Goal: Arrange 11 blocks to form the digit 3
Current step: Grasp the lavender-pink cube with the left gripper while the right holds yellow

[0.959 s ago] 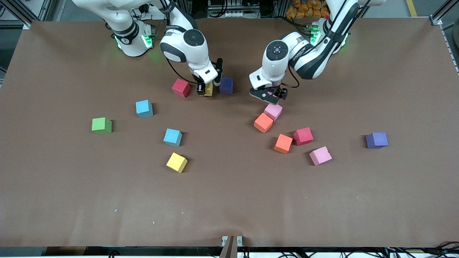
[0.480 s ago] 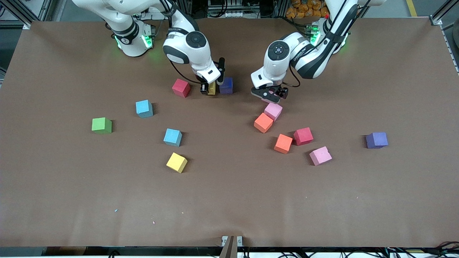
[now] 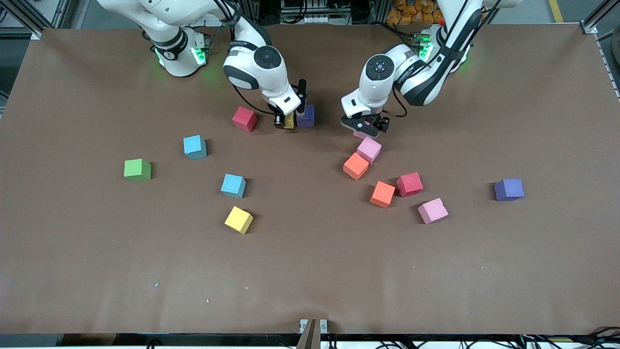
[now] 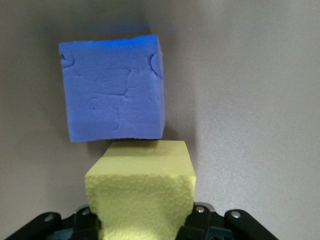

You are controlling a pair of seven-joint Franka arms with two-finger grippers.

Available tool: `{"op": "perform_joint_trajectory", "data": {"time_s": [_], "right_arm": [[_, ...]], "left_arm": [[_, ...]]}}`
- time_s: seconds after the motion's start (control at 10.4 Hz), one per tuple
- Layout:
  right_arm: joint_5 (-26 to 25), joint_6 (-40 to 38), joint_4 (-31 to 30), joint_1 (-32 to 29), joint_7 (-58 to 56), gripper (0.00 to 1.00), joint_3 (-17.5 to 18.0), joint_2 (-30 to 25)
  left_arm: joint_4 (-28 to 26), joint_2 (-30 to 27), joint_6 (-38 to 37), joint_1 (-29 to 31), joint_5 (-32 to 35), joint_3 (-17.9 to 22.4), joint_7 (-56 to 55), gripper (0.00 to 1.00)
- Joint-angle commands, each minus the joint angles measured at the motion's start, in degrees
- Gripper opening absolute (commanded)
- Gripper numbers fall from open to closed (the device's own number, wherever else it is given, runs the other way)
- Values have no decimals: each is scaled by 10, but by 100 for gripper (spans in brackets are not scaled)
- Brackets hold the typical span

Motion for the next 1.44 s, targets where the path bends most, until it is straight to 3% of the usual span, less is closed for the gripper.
{"op": "perform_joint_trajectory", "data": {"time_s": [0.0,0.38,0.48,1.06,1.34], "right_arm": [[-14,-6,17,10,17,0,0,18],[-13,-10,18,11,18,0,0,25],[-13,-12,18,11,18,0,0,27],[-12,-12,19,18,23,0,0,31],[-12,-12,19,20,23,0,0,31]], "left_arm": [[-9,4,13,9,5,-6,-6,100],[-7,14,20,9,5,-6,-11,100],[-7,16,23,10,4,-6,-11,94],[-4,12,22,10,5,-6,-34,12],[3,-1,20,9,5,-10,-95,4]]}}
